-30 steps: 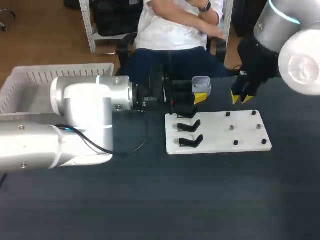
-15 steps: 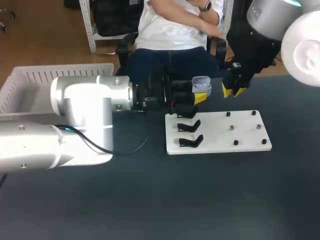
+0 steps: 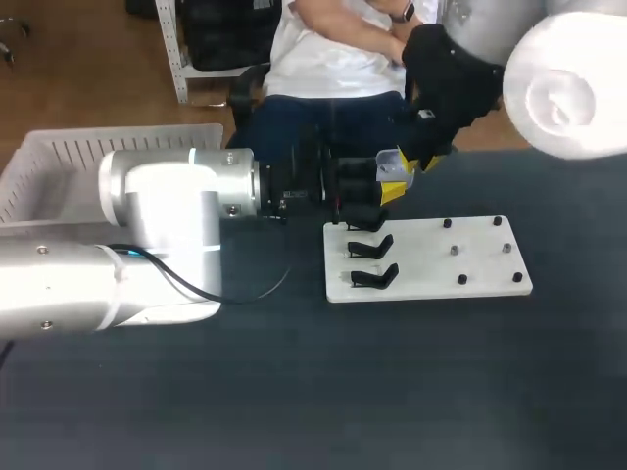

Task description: Pick up each earbud case from the left stands, insert the matching earbuds, close the lid, and place the case in the box.

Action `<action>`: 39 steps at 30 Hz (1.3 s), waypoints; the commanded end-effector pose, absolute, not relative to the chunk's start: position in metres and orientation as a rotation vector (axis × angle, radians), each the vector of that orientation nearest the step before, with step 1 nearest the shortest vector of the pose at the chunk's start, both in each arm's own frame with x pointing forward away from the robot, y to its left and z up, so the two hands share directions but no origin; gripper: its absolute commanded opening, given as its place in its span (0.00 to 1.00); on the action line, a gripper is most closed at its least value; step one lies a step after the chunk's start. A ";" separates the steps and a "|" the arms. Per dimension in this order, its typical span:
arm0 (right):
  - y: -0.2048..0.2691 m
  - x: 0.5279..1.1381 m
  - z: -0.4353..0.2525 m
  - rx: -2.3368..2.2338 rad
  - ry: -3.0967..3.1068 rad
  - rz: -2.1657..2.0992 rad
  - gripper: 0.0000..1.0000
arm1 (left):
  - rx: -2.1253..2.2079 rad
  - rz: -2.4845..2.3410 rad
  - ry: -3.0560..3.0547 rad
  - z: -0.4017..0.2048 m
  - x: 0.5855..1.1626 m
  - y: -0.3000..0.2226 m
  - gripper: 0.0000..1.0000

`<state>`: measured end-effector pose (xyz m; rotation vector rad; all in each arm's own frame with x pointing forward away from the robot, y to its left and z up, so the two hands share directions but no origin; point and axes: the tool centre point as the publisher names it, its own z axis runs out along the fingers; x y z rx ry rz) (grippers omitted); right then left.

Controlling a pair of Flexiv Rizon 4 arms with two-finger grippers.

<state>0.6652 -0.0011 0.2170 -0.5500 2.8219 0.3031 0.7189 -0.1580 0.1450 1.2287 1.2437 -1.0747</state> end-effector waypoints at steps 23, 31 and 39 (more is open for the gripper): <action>0.023 0.692 0.206 -0.649 2.754 0.258 0.00 | 1.221 -1.068 1.240 0.144 0.717 -0.158 0.00; 0.024 0.696 0.201 -0.667 2.744 0.233 0.00 | 1.221 -1.068 1.240 0.144 0.717 -0.158 0.00; 0.024 0.698 0.200 -0.673 2.739 0.229 0.00 | 1.221 -1.068 1.240 0.144 0.717 -0.158 0.00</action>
